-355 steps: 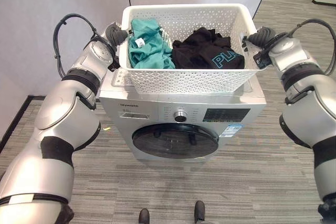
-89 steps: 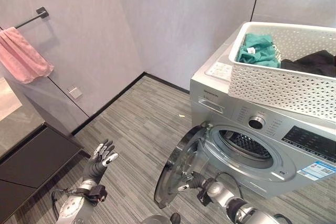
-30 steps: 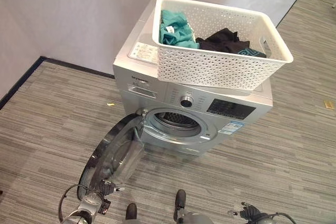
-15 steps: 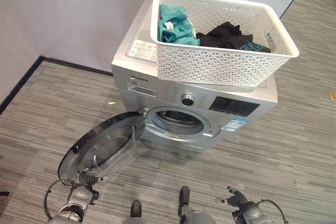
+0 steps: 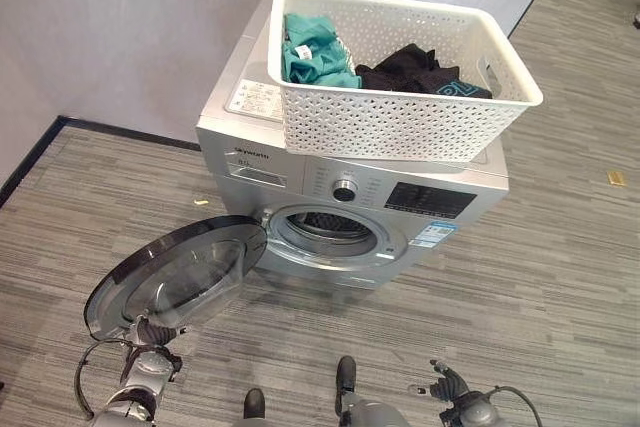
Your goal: Grab the laundry basket,head to the washer,open it,put in the laundry and shut it.
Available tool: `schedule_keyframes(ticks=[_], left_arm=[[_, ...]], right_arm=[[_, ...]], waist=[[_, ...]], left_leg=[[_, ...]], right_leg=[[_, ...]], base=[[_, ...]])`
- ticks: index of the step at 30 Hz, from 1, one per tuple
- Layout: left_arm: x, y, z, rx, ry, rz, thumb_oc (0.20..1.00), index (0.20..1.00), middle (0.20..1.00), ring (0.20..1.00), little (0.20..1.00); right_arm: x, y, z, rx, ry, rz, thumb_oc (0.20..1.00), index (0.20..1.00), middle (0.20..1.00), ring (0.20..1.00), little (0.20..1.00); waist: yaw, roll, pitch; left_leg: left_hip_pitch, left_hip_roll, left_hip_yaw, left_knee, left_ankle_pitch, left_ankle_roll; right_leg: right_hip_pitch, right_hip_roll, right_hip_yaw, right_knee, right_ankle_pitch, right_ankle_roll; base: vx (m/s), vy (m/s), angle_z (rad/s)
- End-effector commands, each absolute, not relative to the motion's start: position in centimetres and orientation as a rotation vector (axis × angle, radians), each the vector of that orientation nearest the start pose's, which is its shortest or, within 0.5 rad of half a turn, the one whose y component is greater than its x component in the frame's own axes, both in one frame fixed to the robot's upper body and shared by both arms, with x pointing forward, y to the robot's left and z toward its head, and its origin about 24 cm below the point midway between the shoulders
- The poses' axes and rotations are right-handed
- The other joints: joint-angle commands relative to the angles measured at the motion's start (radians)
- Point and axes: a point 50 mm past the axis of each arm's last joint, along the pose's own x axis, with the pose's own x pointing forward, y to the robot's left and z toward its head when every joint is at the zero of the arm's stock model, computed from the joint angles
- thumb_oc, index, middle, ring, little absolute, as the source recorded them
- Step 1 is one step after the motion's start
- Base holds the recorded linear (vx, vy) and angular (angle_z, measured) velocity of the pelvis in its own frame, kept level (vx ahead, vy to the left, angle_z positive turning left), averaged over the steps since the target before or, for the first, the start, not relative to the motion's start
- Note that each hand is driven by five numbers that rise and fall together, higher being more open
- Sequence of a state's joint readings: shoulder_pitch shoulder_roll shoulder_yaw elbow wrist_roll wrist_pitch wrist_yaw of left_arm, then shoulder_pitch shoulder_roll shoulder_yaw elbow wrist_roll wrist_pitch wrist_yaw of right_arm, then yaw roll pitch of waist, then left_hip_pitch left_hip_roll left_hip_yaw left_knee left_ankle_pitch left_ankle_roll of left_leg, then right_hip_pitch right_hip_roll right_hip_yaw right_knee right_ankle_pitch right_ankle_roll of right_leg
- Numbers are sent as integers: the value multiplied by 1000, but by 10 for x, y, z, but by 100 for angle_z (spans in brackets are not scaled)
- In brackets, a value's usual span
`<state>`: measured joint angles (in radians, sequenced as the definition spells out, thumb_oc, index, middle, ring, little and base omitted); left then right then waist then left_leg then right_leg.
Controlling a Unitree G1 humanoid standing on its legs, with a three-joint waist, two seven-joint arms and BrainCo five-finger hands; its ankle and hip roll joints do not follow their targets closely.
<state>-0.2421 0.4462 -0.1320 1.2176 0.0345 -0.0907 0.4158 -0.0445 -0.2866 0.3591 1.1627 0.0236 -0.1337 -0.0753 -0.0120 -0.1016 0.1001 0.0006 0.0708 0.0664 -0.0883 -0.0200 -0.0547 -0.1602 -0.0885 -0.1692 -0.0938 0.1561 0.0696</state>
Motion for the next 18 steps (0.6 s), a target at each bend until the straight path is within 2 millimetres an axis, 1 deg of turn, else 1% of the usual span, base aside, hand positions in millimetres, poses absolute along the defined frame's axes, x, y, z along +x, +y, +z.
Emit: schedule_keyframes(ticks=[1,3,6,7,10,11,12,13,14,15,16,18], left_arm=[[207,328,-70,716,709,567,1000,1000,1000,1000,1000],[203,326,-73,701,711,576,1000,1000,1000,1000,1000],[188,319,-86,622,752,581,1000,1000,1000,1000,1000],[175,313,-97,550,797,588,1000,1000,1000,1000,1000],[159,303,-110,448,846,570,1000,1000,1000,1000,1000],[156,297,-114,411,852,563,1000,1000,1000,1000,1000],[160,290,-115,360,833,552,1000,1000,1000,1000,1000],[164,283,-116,321,822,520,1000,1000,1000,1000,1000],[170,271,-118,288,808,442,1000,1000,1000,1000,1000],[173,265,-118,287,798,407,1000,1000,1000,1000,1000],[171,255,-124,223,824,382,1000,1000,1000,1000,1000],[169,255,-125,237,840,367,1000,1000,1000,1000,1000]], right_arm=[[127,-223,-149,-504,982,115,1000,1000,1000,1000,1000],[125,-221,-150,-503,987,117,1000,1000,1000,1000,1000],[119,-221,-152,-501,1006,114,1000,1000,1000,1000,1000],[118,-223,-152,-499,1016,105,1000,1000,1000,1000,1000],[112,-230,-153,-504,1038,91,1000,1000,1000,1000,1000],[109,-236,-152,-507,1048,75,1000,1000,1000,1000,1000],[108,-245,-151,-504,1059,37,1000,1000,1000,1000,1000],[110,-251,-149,-504,1061,11,1000,1000,1000,1000,1000],[112,-262,-146,-525,1071,-13,1000,1000,1000,1000,1000],[110,-270,-144,-538,1084,-33,1000,1000,1000,1000,1000],[112,-281,-141,-551,1103,-78,1000,1000,1000,1000,1000],[108,-285,-141,-550,1122,-101,1000,1000,1000,1000,1000]], waist=[[9,12,-23],[9,17,-28],[12,30,-39],[12,39,-50],[13,50,-51],[14,53,-48],[16,59,-37],[16,62,-24],[26,68,13],[42,71,38],[54,84,45],[60,93,34]], left_leg=[[-20,-25,-77,1,-33,13],[-15,-24,-79,1,-34,13],[9,-19,-75,1,-41,11],[29,-12,-75,1,-44,10],[40,0,-80,42,-59,5],[34,5,-86,72,-66,1],[3,8,-98,129,-65,-8],[-34,6,-111,193,-63,-21],[-121,-3,-152,391,-28,-45],[-147,-20,-187,471,-14,-44],[-197,-2,-194,378,8,-43],[-223,17,-186,257,51,-44]], right_leg=[[56,-36,5,7,-98,90],[61,-35,6,7,-101,89],[82,-29,9,7,-116,82],[99,-21,15,7,-127,73],[124,-9,18,21,-153,54],[129,-5,14,32,-165,46],[128,1,11,48,-179,33],[127,5,4,55,-189,23],[147,9,-23,67,-197,-1],[154,13,-25,82,-202,-11],[170,19,-26,87,-230,-9],[187,22,-26,88,-231,5]], base=[[34,-25,0],[20,-27,0],[62,-78,1],[97,-110,-1],[71,-111,0],[16,-130,2],[-48,-149,13],[-143,-210,45],[-160,-207,67],[-102,-125,87],[28,4,38],[139,97,-5]])
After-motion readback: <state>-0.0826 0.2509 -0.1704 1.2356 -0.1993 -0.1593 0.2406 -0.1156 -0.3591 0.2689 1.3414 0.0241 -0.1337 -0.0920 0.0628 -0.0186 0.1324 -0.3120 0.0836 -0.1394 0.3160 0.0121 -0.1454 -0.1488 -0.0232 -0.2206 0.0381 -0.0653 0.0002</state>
